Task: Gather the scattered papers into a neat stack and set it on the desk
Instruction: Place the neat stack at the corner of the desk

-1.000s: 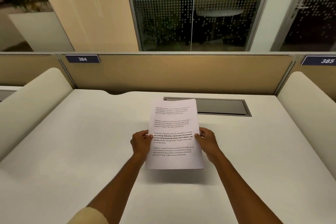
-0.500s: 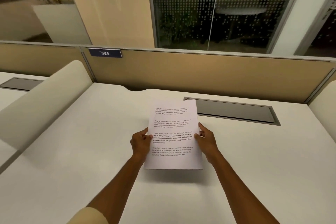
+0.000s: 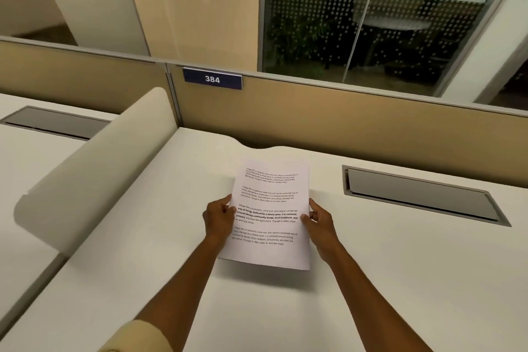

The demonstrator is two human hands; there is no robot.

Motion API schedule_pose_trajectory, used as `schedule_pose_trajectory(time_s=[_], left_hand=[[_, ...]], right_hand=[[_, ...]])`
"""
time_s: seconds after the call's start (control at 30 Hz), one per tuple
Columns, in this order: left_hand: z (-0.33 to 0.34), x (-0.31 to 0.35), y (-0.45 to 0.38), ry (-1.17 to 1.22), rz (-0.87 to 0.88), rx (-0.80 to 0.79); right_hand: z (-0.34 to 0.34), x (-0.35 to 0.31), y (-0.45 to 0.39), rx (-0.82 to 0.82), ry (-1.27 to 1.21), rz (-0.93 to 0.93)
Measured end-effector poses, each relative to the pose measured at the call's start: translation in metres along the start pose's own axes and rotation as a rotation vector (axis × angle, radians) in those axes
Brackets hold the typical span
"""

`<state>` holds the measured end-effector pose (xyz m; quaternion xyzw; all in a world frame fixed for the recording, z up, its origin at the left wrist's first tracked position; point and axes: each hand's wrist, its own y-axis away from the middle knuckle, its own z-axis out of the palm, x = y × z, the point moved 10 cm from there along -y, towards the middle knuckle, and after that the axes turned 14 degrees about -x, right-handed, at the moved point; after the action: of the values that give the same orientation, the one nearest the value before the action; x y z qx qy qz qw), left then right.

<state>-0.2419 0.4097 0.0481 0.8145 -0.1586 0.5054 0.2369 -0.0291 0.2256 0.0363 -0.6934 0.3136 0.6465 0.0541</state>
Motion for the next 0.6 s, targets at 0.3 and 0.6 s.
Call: schedule_pose_trajectory(time_s=[0.3, 0.6], left_hand=[[-0.119, -0.02, -0.081, -0.087, 0.0, 0.027], [-0.196, -0.037, -0.154, -0.162, 0.004, 0.104]], right_hand=[[0.112, -0.041, -0.072, -0.002, 0.041, -0.017], [0.184, -0.068, -0.15, -0.021, 0.052, -0.03]])
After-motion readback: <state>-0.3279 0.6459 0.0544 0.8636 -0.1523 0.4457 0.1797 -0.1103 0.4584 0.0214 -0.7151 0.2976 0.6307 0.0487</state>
